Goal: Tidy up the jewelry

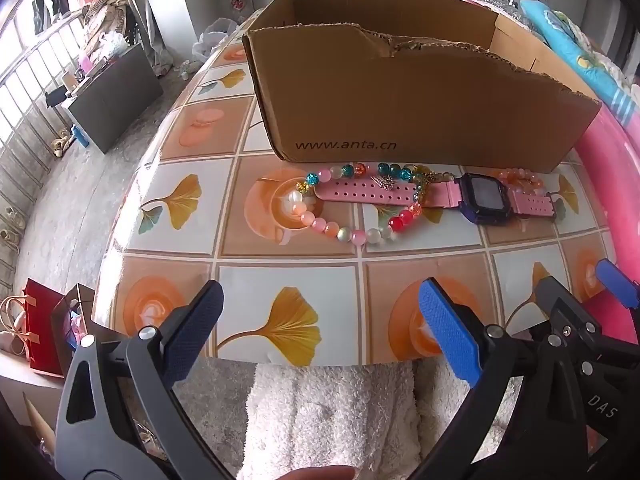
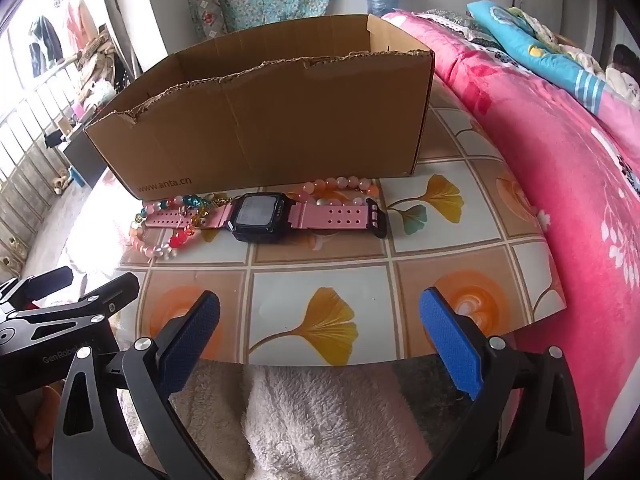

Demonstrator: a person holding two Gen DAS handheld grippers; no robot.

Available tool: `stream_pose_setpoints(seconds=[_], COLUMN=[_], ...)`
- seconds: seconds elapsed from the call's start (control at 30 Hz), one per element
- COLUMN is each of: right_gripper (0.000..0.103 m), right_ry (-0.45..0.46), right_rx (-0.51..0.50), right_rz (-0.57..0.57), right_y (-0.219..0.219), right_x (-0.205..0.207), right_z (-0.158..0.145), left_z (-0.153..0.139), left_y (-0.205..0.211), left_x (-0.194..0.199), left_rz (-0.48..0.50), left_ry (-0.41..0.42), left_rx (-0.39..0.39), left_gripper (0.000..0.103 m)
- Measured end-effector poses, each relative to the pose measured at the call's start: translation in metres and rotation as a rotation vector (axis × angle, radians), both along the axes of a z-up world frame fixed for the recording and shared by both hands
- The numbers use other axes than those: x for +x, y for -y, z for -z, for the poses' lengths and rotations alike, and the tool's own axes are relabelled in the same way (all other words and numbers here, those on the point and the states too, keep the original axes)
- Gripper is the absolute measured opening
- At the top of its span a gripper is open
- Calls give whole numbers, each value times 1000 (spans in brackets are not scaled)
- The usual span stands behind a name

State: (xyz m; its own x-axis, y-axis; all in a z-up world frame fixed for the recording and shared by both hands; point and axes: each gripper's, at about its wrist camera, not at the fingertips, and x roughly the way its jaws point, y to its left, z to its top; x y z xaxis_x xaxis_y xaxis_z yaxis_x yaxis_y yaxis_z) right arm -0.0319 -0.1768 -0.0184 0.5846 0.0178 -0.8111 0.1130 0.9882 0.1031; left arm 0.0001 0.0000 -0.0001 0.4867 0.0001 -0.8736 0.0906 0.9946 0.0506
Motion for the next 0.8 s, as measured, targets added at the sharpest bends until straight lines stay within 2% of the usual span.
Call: stream_pose_setpoints(seconds=[0.8], right_gripper=[98], right_ry=[-1], right_rx=[2], right_rz=[-1], right_y=[1], right_x=[2], right_z=[-2], left_z=[6], left_y=[1], left_x=[-4], left_rz=[-2], left_ry=[-1], left_rx=[1], left_gripper=[95])
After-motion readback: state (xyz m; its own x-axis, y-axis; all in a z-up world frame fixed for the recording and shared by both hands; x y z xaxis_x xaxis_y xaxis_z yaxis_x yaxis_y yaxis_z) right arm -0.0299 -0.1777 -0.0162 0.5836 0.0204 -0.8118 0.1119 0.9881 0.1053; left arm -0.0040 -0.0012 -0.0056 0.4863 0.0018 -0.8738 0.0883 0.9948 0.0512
